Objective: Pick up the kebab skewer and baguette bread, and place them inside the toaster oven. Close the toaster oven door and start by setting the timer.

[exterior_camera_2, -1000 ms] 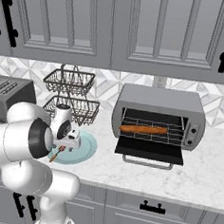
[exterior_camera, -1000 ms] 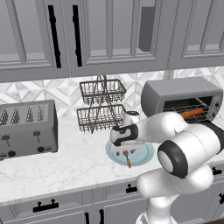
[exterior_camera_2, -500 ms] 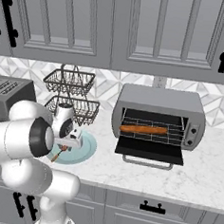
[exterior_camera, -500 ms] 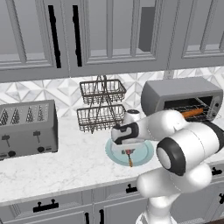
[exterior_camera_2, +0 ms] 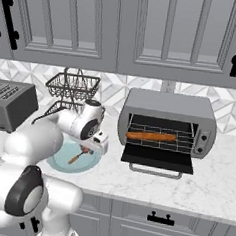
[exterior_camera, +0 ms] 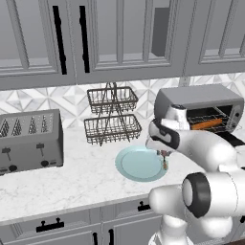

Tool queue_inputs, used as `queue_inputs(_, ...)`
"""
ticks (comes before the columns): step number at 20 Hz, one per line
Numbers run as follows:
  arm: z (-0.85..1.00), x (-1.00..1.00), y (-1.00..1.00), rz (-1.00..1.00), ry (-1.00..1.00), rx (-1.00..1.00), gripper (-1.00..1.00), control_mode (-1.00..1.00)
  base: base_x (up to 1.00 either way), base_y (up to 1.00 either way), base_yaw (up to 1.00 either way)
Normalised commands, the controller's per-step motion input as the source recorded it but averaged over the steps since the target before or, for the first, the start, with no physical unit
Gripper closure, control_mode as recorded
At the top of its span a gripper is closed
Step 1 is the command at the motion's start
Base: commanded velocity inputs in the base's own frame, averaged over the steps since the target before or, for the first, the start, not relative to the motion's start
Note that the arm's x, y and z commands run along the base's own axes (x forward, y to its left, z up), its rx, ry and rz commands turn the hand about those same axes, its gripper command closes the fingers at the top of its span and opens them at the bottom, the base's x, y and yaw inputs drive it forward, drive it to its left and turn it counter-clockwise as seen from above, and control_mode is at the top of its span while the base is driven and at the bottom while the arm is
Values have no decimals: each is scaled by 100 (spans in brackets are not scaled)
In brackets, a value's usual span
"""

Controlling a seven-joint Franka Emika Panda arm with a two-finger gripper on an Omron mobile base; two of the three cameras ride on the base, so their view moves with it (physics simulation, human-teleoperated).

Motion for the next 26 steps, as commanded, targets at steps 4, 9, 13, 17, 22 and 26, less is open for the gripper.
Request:
queue_inputs(4, 100, 0, -100, -40, 0, 3, 100, -100, 0, 0, 0)
queue_inputs(9, 100, 0, -100, -42, 0, 5, 100, -100, 0, 0, 0)
queue_inputs(13, 88, 15, -99, -41, 0, 6, 100, -100, 0, 0, 0)
queue_inputs(17, 59, 30, -81, -37, -9, 10, 100, -100, 0, 0, 0)
queue_inputs(22, 3, 7, -66, -31, -28, 11, 100, -100, 0, 0, 0)
queue_inputs(26, -14, 9, -28, -23, -32, 17, 100, -100, 0, 0, 0)
